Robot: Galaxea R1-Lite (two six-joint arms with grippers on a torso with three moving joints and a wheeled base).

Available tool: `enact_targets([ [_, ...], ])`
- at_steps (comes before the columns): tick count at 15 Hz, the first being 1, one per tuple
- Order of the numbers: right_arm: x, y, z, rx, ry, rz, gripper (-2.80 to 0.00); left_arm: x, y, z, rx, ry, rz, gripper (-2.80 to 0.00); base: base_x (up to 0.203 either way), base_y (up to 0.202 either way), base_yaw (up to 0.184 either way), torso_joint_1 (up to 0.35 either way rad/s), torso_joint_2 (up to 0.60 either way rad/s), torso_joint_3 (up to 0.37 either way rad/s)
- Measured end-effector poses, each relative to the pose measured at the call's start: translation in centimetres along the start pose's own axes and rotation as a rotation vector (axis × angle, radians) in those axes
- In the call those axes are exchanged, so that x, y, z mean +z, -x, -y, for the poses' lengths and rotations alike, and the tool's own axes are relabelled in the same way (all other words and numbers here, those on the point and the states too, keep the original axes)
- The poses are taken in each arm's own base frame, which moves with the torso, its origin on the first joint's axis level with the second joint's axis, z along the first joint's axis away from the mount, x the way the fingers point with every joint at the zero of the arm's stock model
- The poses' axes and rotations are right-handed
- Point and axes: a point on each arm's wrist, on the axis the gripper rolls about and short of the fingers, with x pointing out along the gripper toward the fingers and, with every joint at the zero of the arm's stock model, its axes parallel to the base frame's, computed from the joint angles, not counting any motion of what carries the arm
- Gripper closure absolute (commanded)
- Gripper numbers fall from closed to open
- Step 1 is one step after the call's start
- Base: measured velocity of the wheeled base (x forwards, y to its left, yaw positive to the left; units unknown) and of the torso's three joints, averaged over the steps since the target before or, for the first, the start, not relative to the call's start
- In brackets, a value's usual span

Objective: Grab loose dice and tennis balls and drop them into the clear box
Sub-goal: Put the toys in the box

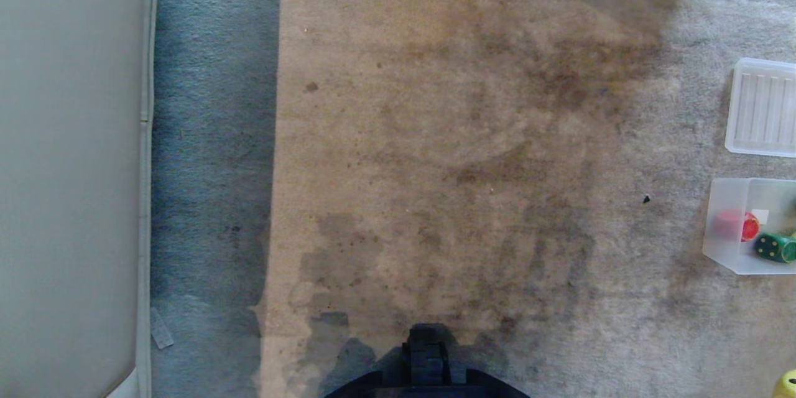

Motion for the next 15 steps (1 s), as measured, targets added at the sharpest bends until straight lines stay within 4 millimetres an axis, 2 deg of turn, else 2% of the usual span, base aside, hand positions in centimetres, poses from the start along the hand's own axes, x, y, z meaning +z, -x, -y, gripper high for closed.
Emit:
enact_targets([
  [8,-0.44,0.15,-0.06,0.000,-0.065,-0.028,0.00,0.01,0.00,0.00,0.000,-0.007,0.001,0.00,0.000,0.000,0.000,0.000,0.00,0.000],
  [10,-0.48,0.13,-0.07,0.000,-0.062,-0.029,0.00,0.01,0.00,0.00,0.000,-0.003,0.001,0.00,-0.004,0.004,-0.086,0.002,0.00,0.004],
  [15,-0.56,0.13,-0.08,0.000,-0.088,-0.036,0.00,0.01,0.00,0.00,0.000,-0.002,0.001,0.00,0.000,0.011,-0.165,0.004,0.00,0.005],
])
